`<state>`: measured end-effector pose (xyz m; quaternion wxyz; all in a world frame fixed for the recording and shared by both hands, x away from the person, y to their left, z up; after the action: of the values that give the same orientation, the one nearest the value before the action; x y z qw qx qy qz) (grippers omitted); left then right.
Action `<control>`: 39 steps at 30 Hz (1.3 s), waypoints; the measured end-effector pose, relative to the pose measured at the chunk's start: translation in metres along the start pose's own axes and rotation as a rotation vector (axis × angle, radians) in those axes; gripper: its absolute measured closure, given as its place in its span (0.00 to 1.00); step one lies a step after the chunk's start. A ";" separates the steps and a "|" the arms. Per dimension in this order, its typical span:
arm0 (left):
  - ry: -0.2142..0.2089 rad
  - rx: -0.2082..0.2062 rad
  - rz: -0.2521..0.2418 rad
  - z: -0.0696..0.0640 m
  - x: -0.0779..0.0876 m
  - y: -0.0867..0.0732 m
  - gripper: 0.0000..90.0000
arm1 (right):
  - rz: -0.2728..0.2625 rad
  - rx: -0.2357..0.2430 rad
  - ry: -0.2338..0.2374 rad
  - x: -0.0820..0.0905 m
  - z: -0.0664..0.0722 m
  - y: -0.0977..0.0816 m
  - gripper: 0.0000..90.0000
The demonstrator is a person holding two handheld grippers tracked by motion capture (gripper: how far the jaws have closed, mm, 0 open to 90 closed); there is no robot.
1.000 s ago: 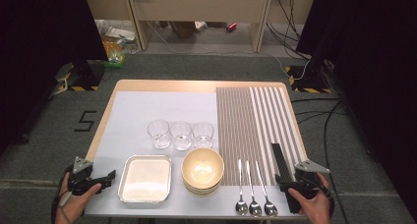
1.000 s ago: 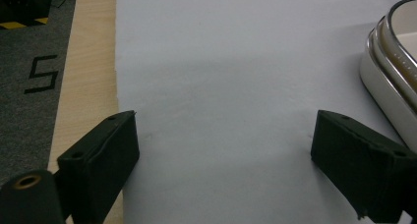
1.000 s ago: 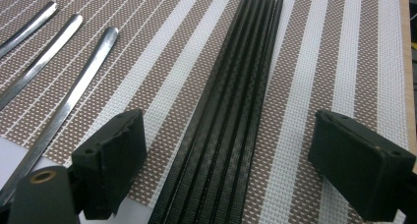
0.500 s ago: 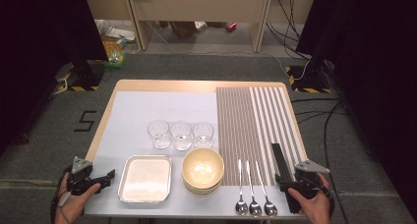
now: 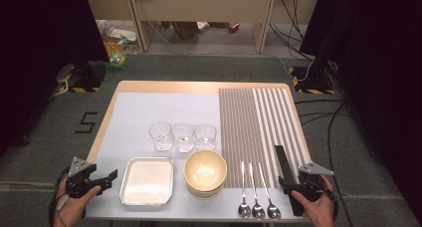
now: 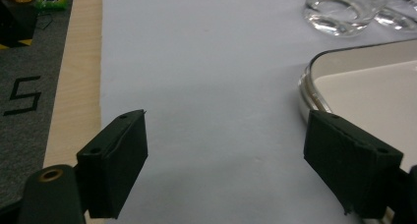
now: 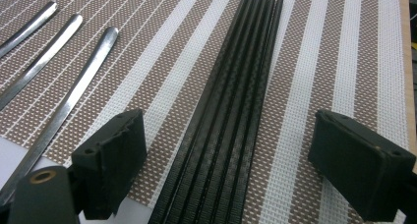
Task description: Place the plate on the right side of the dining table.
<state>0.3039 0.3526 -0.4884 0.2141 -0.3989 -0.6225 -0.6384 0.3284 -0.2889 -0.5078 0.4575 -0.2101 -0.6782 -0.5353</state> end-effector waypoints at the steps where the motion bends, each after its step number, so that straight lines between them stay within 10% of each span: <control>1: -0.005 0.001 -0.013 -0.002 0.002 0.001 0.20 | 0.000 0.000 0.000 0.000 0.000 0.000 0.16; 22: -0.040 -0.089 0.005 -0.039 -0.011 0.027 0.55 | 0.000 -0.001 0.001 0.000 0.000 0.000 0.16; 39: -0.022 -0.146 0.048 -0.042 -0.034 0.038 0.80 | -0.001 -0.005 0.002 0.000 0.000 0.000 0.16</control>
<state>0.3428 0.2993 -0.4873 0.1928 -0.4352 -0.5669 -0.6723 0.3283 -0.2891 -0.5078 0.4576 -0.2103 -0.6765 -0.5373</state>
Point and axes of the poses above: each handheld gripper's, and its own axes: x roughly backward along the jaws, y roughly out of its top, z roughly to its left, the point moved 2 cm from there along -x, roughly forward along the jaws, and after that the axes turned 14 degrees about z, right-handed, at the moved point
